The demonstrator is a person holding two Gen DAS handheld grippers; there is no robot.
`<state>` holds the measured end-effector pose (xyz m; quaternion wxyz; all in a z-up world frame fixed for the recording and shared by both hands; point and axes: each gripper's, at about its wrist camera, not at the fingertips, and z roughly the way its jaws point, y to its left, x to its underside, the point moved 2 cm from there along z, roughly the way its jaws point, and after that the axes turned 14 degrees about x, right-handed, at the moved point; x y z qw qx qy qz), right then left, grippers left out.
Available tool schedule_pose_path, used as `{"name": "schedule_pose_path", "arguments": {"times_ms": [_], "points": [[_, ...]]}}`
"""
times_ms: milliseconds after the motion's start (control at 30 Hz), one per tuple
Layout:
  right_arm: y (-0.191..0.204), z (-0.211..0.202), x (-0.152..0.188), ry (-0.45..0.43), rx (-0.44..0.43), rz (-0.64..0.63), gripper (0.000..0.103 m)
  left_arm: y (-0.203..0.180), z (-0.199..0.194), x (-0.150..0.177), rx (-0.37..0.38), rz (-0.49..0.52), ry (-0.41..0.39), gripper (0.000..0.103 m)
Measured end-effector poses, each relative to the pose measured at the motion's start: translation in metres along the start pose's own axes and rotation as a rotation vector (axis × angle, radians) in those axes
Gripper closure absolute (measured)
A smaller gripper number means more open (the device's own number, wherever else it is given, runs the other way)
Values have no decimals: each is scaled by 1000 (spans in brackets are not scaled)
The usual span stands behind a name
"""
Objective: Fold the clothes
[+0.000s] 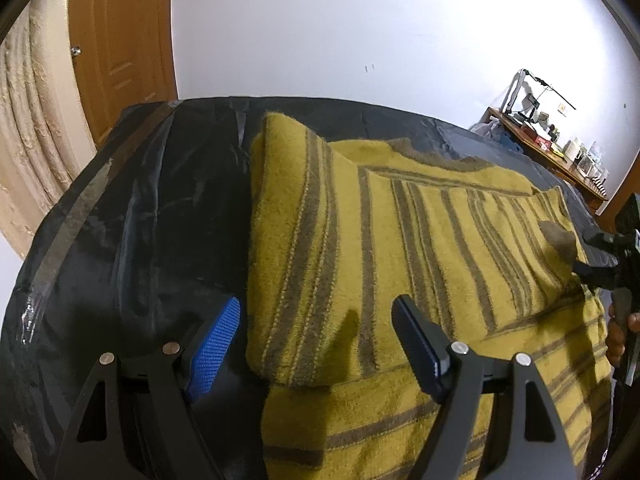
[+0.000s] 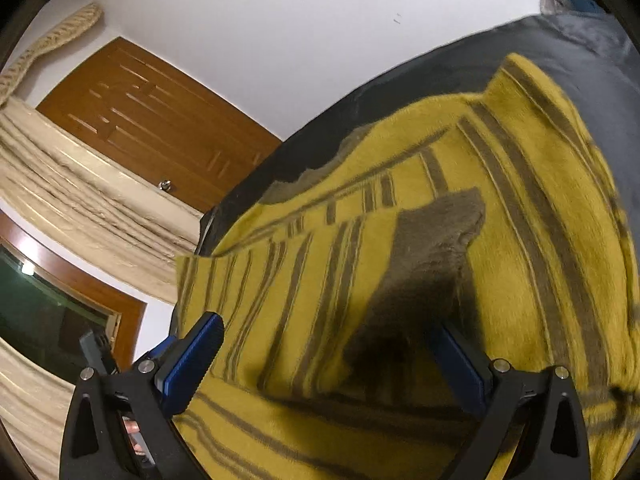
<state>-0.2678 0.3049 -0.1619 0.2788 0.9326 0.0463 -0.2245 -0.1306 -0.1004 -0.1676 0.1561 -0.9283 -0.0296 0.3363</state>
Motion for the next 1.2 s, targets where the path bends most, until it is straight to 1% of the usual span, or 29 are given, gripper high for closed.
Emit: {"name": "schedule_pose_path", "arguments": {"times_ms": [133, 400, 433, 500, 533, 567, 600, 633, 667, 700, 733, 767, 867, 933, 1067, 1133, 1200], "points": [[-1, 2, -5, -39, 68, -5, 1, 5, 4, 3, -3, -15, 14, 21], [-2, 9, -17, -59, 26, 50, 1, 12, 8, 7, -4, -42, 25, 21], [-3, 12, -16, -46, 32, 40, 1, 12, 8, 7, -4, -42, 24, 21], [-2, 13, -15, -55, 47, 16, 1, 12, 7, 7, -5, -41, 22, 21], [0, 12, -15, -55, 76, 11, 3, 13, 7, 6, -6, -41, 22, 21], [2, 12, -15, -54, 105, 5, 11, 13, 8, 6, -7, -41, 23, 21], [3, 11, -14, -56, 147, -8, 17, 13, 8, 6, -7, -41, 24, 21], [3, 11, -13, -60, 186, -17, 36, 13, 8, 6, -8, -41, 25, 21], [-1, 11, -13, -61, 214, -13, 62, 13, 8, 6, -9, -41, 25, 21], [-5, 10, -12, -62, 238, -8, 71, 12, 7, 6, -10, -40, 25, 21], [-12, 10, -12, -59, 216, 12, 73, 11, 7, 5, -11, -38, 24, 21], [-17, 8, -11, -62, 192, 24, 78, 11, 6, 4, -14, -35, 21, 21], [-22, 5, -10, -79, 179, 24, 84, 9, 2, -2, -20, -27, 5, 21], [-16, 0, -10, -111, 189, -10, 85, 4, -2, -13, -14, -10, -16, 21], [3, -14, -18, -183, 182, -69, 85, -9, -11, -34, 3, 29, -61, 21], [18, -17, -24, -218, 202, -116, 85, -21, -10, -46, 25, 69, -77, 21], [27, -22, -29, -244, 210, -140, 85, -33, -2, -57, 75, 107, -63, 21]]}}
